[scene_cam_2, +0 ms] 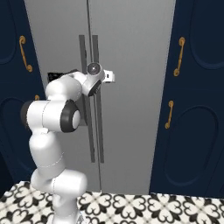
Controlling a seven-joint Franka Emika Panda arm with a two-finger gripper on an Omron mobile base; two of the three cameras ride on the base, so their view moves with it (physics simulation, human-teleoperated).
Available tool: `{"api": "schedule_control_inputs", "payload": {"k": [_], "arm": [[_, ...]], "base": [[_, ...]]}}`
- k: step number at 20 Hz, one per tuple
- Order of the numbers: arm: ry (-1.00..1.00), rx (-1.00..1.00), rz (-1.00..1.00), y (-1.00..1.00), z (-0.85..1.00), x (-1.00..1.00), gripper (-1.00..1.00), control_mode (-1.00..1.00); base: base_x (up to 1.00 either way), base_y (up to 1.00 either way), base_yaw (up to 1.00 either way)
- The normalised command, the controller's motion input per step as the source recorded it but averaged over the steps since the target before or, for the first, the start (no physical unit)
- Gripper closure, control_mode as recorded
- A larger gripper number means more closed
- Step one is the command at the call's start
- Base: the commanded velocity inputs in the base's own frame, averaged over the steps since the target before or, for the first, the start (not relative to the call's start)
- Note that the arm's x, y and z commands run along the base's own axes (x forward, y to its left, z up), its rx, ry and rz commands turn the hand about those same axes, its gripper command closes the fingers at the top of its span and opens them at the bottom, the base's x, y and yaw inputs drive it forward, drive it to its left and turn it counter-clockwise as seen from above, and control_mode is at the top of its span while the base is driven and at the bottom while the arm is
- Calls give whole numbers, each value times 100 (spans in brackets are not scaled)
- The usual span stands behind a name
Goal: Grab a lemon wedge from the fridge and one ice cube from the ice bowl, and put them in the glass of lemonade.
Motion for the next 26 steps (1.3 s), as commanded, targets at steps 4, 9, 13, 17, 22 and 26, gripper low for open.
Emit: {"api": "schedule_control_inputs", "payload": {"k": [4, 9, 13, 17, 22, 26], "arm": [[0, 0, 0, 0, -2, 19, 100, -100], [-2, 0, 0, -29, -30, 38, 100, -100], [-1, 0, 0, -84, -20, 8, 100, -100], [0, 4, -2, -100, -2, 1, 100, -100], [0, 12, -9, -100, 0, -33, 100, -100], [0, 15, -14, -100, 0, -65, 100, -100]], "base": [[0, 0, 0], [0, 0, 0], [0, 0, 0], [0, 0, 0], [0, 0, 0], [0, 0, 0]]}}
